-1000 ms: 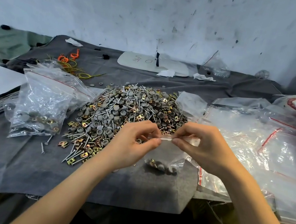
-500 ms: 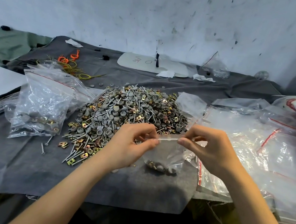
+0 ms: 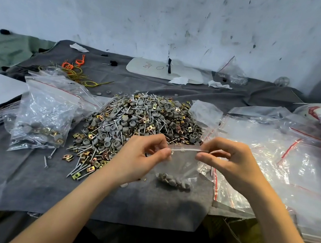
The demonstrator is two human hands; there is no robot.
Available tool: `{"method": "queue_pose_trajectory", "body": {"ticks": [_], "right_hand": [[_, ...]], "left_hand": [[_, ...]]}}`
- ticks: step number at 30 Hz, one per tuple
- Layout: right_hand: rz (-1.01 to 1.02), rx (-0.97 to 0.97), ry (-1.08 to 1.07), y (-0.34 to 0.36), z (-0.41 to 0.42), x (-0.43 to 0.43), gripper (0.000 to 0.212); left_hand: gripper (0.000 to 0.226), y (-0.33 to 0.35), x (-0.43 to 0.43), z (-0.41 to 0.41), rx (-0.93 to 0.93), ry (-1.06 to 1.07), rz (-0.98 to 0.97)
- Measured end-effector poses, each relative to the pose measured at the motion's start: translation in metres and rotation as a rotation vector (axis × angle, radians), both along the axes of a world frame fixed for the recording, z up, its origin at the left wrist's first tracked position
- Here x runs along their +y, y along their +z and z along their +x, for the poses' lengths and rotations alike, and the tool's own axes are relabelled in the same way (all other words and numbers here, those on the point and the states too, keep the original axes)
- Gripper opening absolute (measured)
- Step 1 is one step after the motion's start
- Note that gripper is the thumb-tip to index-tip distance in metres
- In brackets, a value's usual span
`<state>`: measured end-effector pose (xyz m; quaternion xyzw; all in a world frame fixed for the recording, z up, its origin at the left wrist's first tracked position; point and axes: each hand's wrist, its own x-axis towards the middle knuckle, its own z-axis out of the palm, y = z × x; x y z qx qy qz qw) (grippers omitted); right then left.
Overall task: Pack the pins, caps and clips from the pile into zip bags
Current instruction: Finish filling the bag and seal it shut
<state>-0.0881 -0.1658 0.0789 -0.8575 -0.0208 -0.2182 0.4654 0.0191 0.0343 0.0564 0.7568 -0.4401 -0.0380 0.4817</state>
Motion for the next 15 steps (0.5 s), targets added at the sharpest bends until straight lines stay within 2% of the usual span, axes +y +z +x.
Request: {"method": "queue_pose_trajectory", "body": {"ticks": [4,8,12,15], "right_hand": [[-0.019,0.055,0.052,-0.006,0.004,0.007,0.007],[-0.059,0.055,0.058,-0.010,0.005,0.012,0.007],[-0.056,0.044,0.068,-0.009,0.004,0.011,0.008],[-0.026,0.048,0.099,-0.006,0.006,0.014,0.007]], "left_hand": [[0.015,0.002,-0.008,0.000,-0.005,-0.051,0.020],[0.027,0.001,-0.010,0.000,-0.024,-0.140,0.012],[0.025,0.003,-0.007,-0.001,0.083,-0.224,-0.005],[0.032,0.005,-0.009,-0.001,0.105,-0.205,-0.014]]}}
